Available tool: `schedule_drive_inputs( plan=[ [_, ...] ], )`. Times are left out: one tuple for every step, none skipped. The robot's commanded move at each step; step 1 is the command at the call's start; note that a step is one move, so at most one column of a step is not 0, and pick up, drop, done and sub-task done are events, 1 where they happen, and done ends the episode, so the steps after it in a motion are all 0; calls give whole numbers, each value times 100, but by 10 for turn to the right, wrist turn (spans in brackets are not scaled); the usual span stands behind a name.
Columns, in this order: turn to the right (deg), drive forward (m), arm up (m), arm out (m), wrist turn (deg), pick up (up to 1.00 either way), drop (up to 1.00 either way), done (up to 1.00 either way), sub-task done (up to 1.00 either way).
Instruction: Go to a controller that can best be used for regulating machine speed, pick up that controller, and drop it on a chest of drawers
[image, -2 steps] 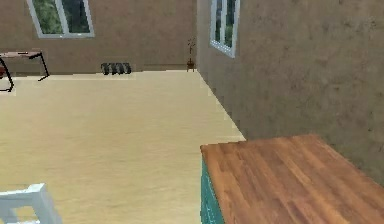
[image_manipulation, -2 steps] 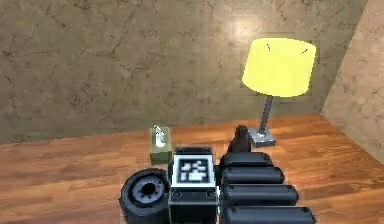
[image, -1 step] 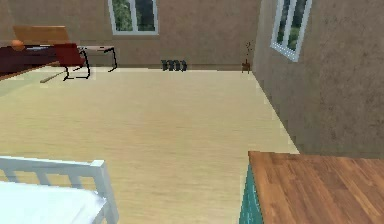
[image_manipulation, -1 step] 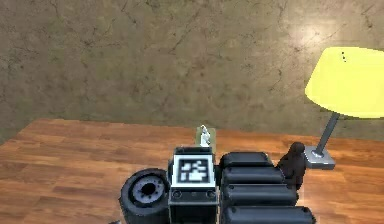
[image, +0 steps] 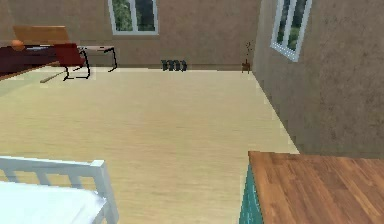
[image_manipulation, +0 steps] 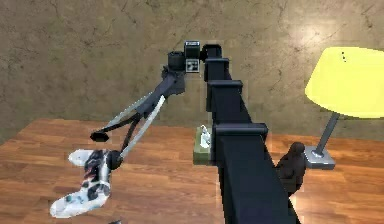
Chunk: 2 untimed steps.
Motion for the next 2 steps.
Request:
schedule_drive_inputs(
  plan=[
    [0, 0, 0, 0, 450, 0, 0, 0, 0],
    [0, 0, 0, 0, 450, 0, 0, 0, 0]
  ],
)
